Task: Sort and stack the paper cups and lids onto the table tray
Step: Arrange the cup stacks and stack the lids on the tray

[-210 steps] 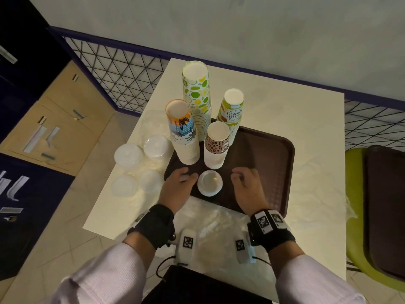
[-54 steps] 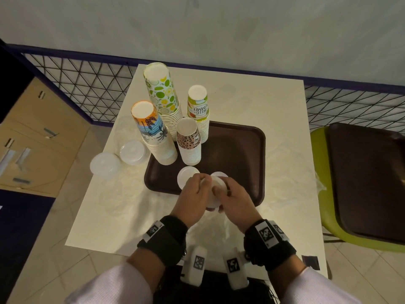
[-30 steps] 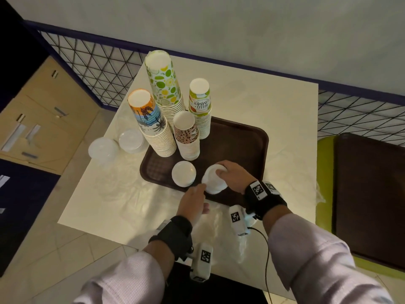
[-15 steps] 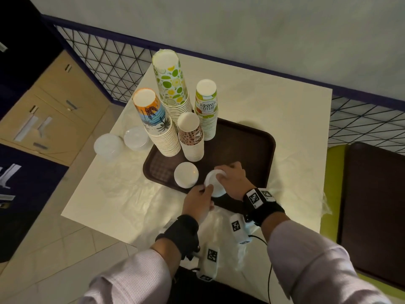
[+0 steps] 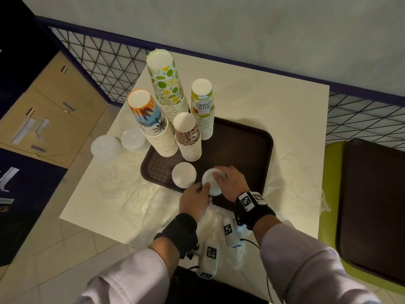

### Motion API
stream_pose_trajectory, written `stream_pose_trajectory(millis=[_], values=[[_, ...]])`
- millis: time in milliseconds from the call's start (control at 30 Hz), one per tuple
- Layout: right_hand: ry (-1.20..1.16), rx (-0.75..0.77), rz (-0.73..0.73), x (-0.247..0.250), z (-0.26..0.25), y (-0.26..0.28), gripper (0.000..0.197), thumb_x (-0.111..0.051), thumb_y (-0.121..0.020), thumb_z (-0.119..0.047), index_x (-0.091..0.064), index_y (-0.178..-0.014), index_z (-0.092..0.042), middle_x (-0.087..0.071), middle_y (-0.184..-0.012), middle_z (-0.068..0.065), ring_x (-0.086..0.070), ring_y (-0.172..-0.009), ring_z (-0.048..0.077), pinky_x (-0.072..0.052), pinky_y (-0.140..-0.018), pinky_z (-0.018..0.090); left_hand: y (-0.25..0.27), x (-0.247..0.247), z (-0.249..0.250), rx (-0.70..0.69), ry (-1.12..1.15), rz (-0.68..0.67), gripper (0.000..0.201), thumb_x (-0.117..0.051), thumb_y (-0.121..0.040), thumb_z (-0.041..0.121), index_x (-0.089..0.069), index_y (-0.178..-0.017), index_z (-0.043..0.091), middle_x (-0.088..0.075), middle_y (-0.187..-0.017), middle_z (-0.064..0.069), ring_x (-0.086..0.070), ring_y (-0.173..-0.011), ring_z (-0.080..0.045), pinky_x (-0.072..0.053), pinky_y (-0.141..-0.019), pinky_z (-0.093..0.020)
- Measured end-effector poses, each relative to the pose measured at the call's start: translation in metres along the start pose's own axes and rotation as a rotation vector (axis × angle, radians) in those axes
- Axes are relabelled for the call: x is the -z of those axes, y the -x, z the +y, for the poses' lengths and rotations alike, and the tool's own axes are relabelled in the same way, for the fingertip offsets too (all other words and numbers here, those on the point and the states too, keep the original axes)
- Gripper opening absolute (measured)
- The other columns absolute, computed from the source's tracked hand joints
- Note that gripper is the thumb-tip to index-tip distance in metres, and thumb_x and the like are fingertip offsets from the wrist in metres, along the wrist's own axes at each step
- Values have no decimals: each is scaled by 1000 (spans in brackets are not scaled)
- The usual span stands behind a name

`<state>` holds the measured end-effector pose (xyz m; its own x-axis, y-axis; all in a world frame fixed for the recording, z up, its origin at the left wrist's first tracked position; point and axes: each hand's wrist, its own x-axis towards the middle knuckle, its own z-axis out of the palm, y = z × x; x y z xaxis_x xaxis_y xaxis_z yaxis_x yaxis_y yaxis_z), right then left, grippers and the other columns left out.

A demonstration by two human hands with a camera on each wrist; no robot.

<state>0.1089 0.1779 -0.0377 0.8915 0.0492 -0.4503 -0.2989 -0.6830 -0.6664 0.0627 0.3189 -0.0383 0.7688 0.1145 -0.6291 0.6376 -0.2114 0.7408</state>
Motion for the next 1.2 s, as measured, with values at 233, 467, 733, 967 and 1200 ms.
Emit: stream_pose_trajectory(millis=[233, 467, 733, 967, 1200], values=[[-7, 14, 12, -3, 0, 2, 39, -56, -102, -33, -59, -137, -17, -61, -130, 4, -58, -117, 20, -39, -91, 23, 0, 4, -3, 12, -8, 21, 26, -60, -98, 44, -76, -91, 26, -76, -80, 1, -73, -88, -22, -58, -86, -42], [38, 0, -37, -2, -4, 0, 37, -53, -102, -34, -61, -135, -18, -62, -129, 7, -59, -115, 23, -47, -97, 33, -3, 7, 0, 32, -126, 62, 39, -61, -100, 41, -75, -97, 4, -69, -81, -6, -64, -81, -26, -56, -91, -47], [-54, -42, -62, 2, -8, 1, 38, -54, -101, -35, -59, -136, -20, -61, -133, 4, -57, -122, 22, -44, -99, 30, -2, 8, -1, 42, -95, 39, 35, -62, -94, 51, -66, -69, 26, -69, -75, -3, -72, -97, -43, -58, -92, -57], [-140, -52, -23, 2, -3, 5, 40, -55, -101, -36, -58, -139, -22, -60, -138, 0, -55, -124, 16, -39, -99, 25, 2, 14, 0, 16, -102, 48, 41, -60, -96, 49, -71, -78, 14, -71, -77, -13, -71, -98, -46, -57, -94, -58], [-155, -14, 127, 14, -7, 19, 29, -59, -99, -37, -63, -125, -24, -61, -123, -2, -59, -108, 11, -45, -94, 25, 21, 34, -1, 31, -29, -38, 37, -57, -105, 28, -63, -137, 11, -66, -130, -8, -60, -129, -30, -48, -112, -44]])
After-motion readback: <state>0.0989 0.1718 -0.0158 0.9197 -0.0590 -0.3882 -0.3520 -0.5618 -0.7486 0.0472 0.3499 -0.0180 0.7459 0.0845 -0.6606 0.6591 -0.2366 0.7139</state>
